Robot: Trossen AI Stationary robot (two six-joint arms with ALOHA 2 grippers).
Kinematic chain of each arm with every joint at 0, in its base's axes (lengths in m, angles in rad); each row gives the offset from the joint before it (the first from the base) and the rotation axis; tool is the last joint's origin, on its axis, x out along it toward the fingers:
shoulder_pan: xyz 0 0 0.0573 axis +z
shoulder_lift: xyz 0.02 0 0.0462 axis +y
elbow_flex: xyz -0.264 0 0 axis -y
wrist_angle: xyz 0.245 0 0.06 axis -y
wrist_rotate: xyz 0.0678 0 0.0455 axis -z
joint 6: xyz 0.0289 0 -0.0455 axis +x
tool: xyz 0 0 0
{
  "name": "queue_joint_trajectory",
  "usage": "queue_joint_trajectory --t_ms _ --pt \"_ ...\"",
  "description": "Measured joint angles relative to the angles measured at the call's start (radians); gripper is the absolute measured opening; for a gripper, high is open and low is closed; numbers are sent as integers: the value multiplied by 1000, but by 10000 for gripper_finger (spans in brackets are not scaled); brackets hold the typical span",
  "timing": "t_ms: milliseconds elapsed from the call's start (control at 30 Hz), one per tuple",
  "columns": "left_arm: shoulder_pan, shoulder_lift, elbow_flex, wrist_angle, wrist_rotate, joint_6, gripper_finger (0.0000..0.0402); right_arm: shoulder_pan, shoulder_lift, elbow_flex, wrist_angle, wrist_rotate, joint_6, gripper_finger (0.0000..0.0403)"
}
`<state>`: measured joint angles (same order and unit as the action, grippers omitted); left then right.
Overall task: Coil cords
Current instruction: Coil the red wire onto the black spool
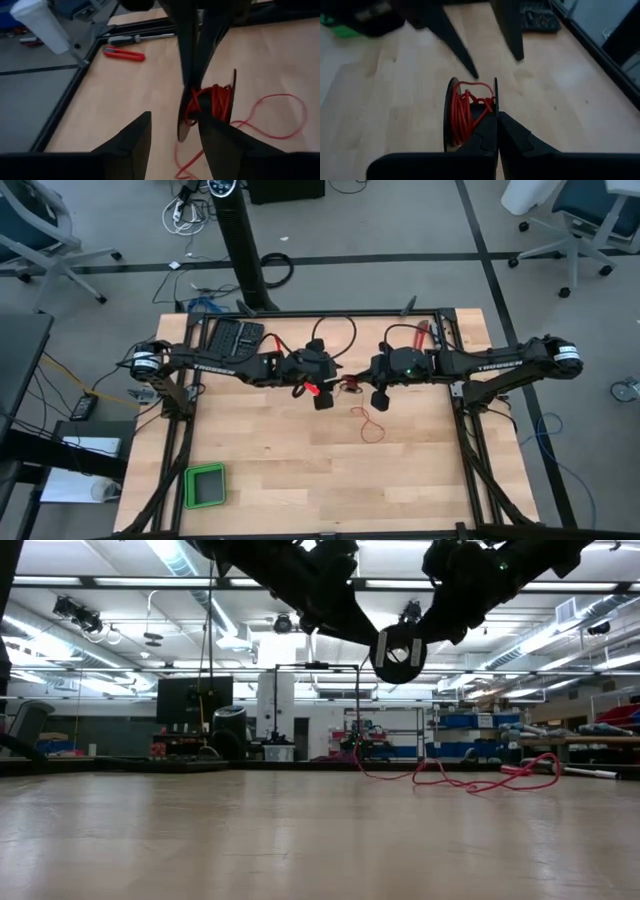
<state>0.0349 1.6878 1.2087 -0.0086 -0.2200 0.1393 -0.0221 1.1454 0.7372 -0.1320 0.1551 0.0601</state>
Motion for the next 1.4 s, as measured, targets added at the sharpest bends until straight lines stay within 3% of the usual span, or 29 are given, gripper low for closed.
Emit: queue_joint_trajectory --t_ms 300,367,467,567,833,1133,1233,1400 --pt "0 -1 0 5 53 -11 155 21 1 -1 78 -19 -73 1" --pt "0 -2 0 4 57 -10 128 22 1 -1 81 -18 -76 1" --pt "0 -2 0 3 76 10 39 22 1 -1 82 -14 -73 1" --pt "4 -2 0 -1 79 10 9 22 7 -1 83 -14 -68 1" --pt "19 0 0 -28 54 -9 2 22 0 0 101 42 -26 39" --pt "37 -47 -2 -78 8 12 1 20 -170 -20 -129 85 43 84" --pt "49 -71 -1 -79 49 27 1 23 -172 -131 19 81 81 86" --pt "57 -90 -1 -53 120 44 0 25 -74 -400 568 76 161 82"
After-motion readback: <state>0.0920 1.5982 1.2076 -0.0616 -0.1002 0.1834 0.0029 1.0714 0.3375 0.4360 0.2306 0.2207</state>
